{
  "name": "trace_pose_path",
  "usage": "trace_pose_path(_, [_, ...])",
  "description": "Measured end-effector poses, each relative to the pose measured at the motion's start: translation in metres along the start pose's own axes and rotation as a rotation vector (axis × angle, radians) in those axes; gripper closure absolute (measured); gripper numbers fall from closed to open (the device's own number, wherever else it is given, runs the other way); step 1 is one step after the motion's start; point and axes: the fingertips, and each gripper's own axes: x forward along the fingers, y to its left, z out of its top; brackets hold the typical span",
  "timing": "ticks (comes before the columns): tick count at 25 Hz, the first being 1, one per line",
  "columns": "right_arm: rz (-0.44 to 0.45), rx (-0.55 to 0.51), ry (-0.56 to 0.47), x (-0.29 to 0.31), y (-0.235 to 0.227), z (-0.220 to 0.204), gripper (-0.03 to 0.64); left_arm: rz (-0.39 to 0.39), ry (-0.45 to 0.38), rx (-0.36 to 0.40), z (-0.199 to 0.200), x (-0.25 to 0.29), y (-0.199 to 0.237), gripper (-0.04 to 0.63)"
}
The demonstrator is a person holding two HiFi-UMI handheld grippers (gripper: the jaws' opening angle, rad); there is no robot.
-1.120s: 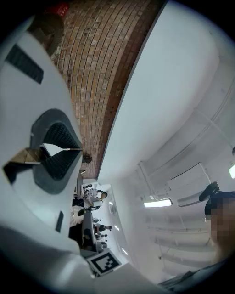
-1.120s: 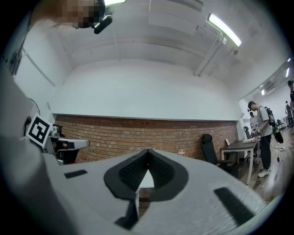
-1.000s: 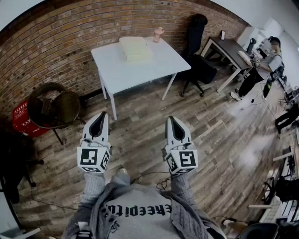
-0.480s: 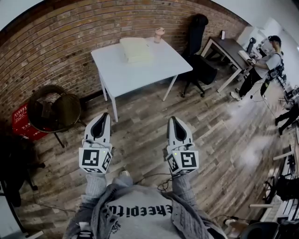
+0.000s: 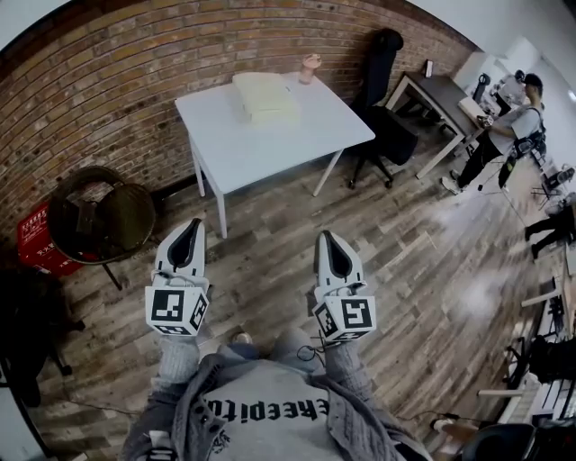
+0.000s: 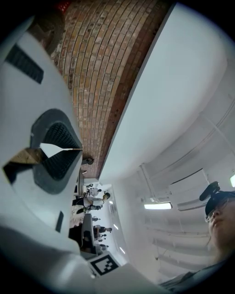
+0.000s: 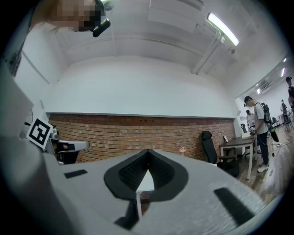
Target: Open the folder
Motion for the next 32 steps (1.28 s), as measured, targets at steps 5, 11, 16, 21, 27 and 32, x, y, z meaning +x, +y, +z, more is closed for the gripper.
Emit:
trace_pose_path(5, [-0.038, -0.021, 0.006, 0.006, -0.012, 0.004, 0.614, -0.037, -0.004, -0.011, -0.002, 0.019, -0.004, 0.583])
trace_pose_path(11, [-0.055, -0.019, -0.01, 0.035, -0.035, 0.004, 0.614, -0.024, -0.009, -0.012, -0.005, 0.049, 0.01, 0.583])
trace_pose_path(16, [-0.057, -0.001, -0.013, 0.068, -0.058, -0.002, 0.614, -0.023, 0.009, -0.027, -0.019, 0.084, 0.012, 0.583])
trace_pose_path(21, [-0.032, 0.008, -0.025, 0.116, -0.09, -0.003, 0.614, 0.003, -0.002, -0.011, -0.018, 0.137, 0.017, 0.583])
trace_pose_path(27, [0.006, 0.0, -0.036, 0.173, -0.135, 0.005, 0.614, 0.025, -0.026, -0.008, -0.013, 0.205, 0.012, 0.583])
trace_pose_path(32, [0.03, -0.002, -0.041, 0.212, -0.178, 0.007, 0.614, 0.039, -0.024, 0.002, -0.017, 0.259, -0.002, 0.583])
